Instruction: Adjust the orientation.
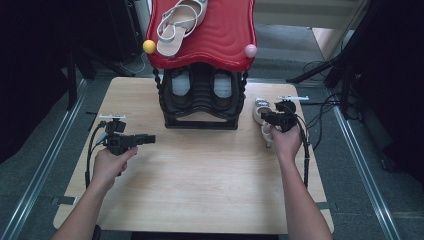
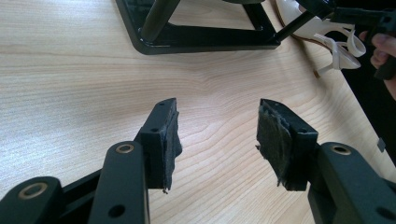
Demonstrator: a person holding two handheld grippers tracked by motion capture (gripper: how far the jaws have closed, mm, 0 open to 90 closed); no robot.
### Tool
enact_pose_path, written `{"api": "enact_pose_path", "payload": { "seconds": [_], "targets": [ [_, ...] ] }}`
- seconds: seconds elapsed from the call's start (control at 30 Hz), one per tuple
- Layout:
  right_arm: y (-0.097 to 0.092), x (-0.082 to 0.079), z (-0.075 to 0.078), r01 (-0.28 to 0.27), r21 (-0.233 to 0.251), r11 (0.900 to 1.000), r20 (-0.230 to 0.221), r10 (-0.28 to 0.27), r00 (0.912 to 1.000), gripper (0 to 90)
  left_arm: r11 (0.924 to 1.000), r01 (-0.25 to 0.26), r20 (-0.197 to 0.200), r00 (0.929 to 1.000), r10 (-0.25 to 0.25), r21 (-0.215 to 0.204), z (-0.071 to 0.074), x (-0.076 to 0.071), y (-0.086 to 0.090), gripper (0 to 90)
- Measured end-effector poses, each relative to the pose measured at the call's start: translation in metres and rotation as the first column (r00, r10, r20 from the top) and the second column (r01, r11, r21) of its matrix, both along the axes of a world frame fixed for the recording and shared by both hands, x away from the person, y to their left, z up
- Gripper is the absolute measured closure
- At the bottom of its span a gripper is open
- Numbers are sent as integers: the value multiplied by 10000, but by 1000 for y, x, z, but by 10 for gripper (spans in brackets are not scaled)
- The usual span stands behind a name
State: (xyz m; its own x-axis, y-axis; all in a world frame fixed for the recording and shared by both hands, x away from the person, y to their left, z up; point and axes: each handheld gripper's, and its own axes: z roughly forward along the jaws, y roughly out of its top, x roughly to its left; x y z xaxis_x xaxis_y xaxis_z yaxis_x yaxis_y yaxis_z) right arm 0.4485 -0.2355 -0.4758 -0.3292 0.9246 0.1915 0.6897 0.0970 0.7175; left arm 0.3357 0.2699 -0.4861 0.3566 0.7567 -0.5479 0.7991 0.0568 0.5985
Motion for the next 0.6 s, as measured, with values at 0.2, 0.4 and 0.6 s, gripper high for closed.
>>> {"api": "enact_pose_path", "payload": {
  "seconds": [0.2,0.4,0.6],
  "targets": [
    [8,4,-11,-109,-563,9984,-271,94,9996,706,10000,-51,26,10000,51,-10,0,0,1,488],
    [10,6,-15,-109,-626,9980,-225,95,9997,739,10000,-78,54,10000,78,-32,0,-2,4,488],
    [12,8,-16,-55,-665,9978,-544,19,9985,748,9999,-104,55,9999,104,-23,0,-3,4,488]
  ]
}}
